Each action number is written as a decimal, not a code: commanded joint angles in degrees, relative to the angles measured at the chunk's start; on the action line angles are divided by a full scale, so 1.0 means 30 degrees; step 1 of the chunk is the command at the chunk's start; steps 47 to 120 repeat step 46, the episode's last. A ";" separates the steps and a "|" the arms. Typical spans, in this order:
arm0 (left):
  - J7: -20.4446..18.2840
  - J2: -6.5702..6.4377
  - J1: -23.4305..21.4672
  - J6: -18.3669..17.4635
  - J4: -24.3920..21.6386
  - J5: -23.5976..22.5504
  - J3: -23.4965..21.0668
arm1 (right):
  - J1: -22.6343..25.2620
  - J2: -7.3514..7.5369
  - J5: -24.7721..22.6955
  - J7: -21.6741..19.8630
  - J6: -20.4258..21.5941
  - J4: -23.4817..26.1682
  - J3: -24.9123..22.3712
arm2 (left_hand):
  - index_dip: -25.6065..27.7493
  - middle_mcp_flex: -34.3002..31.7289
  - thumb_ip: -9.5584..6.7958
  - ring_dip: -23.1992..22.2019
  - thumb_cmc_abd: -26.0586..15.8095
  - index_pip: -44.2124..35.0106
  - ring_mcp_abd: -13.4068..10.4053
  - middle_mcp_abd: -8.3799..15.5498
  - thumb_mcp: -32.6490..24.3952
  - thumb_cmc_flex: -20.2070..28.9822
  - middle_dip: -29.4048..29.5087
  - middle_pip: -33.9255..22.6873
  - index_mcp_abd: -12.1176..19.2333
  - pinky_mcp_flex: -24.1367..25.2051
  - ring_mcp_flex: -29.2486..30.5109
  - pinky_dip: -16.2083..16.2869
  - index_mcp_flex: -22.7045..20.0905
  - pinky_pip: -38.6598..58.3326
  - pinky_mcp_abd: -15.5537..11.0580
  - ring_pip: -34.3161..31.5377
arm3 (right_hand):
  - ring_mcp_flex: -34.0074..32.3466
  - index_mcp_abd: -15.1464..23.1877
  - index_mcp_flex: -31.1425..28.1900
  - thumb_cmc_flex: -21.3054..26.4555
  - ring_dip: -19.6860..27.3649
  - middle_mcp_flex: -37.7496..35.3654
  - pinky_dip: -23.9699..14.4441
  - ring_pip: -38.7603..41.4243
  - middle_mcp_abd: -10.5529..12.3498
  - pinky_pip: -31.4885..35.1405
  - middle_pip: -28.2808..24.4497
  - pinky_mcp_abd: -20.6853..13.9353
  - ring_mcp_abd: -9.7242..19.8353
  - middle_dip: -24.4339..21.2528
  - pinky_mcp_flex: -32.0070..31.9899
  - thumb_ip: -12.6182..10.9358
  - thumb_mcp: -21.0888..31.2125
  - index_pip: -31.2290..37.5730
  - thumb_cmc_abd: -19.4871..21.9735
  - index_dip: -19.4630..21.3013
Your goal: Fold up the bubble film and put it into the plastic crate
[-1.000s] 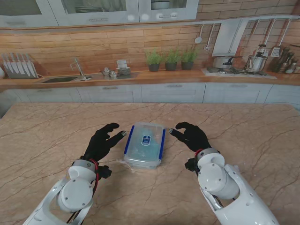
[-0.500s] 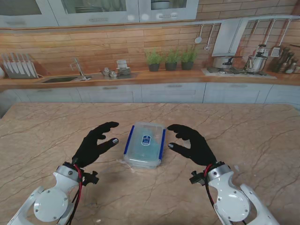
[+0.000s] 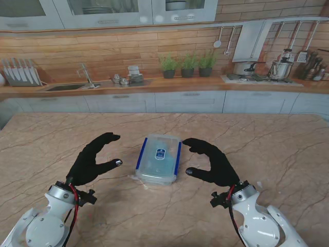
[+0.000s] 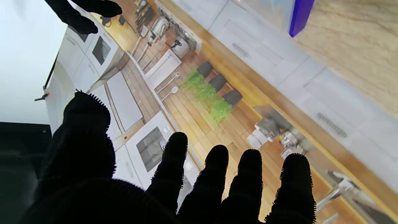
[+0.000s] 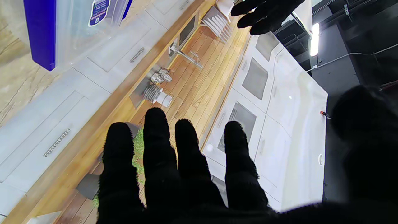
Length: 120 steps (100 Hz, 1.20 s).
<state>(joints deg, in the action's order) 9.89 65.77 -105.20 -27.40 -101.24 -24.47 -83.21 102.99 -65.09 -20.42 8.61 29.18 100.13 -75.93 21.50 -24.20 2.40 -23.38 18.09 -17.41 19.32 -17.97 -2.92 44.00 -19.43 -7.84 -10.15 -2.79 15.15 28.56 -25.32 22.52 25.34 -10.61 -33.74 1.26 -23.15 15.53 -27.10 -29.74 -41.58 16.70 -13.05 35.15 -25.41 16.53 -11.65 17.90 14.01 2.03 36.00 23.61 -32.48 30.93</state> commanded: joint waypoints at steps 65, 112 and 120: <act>-0.1596 -0.0319 -0.0139 -0.0324 -0.0154 0.0922 0.0120 | 0.0474 -0.0193 -0.0986 0.0472 0.0590 0.0296 -0.0122 | -0.0475 -0.0128 -0.0309 0.0567 0.1074 0.1234 -0.0432 0.0452 -0.0259 -0.0345 0.0558 0.1124 0.0680 -0.0862 0.0146 0.1731 0.0422 -0.3238 -0.0430 0.0632 | -0.0443 0.0551 0.0533 -0.1244 -0.0077 -0.0227 -0.1142 -0.0282 0.0572 -0.0574 0.0640 -0.0531 0.0462 0.0294 0.0006 0.0716 0.0537 0.0180 0.0149 -0.0251; -0.1596 -0.0319 -0.0139 -0.0324 -0.0154 0.0922 0.0120 | 0.0474 -0.0193 -0.0986 0.0472 0.0590 0.0296 -0.0122 | -0.0475 -0.0128 -0.0309 0.0567 0.1074 0.1234 -0.0432 0.0452 -0.0259 -0.0345 0.0558 0.1124 0.0680 -0.0862 0.0146 0.1731 0.0422 -0.3238 -0.0430 0.0632 | -0.0443 0.0551 0.0533 -0.1244 -0.0077 -0.0227 -0.1142 -0.0282 0.0572 -0.0574 0.0640 -0.0531 0.0462 0.0294 0.0006 0.0716 0.0537 0.0180 0.0149 -0.0251; -0.1596 -0.0319 -0.0139 -0.0324 -0.0154 0.0922 0.0120 | 0.0474 -0.0193 -0.0986 0.0472 0.0590 0.0296 -0.0122 | -0.0475 -0.0128 -0.0309 0.0567 0.1074 0.1234 -0.0432 0.0452 -0.0259 -0.0345 0.0558 0.1124 0.0680 -0.0862 0.0146 0.1731 0.0422 -0.3238 -0.0430 0.0632 | -0.0443 0.0551 0.0533 -0.1244 -0.0077 -0.0227 -0.1142 -0.0282 0.0572 -0.0574 0.0640 -0.0531 0.0462 0.0294 0.0006 0.0716 0.0537 0.0180 0.0149 -0.0251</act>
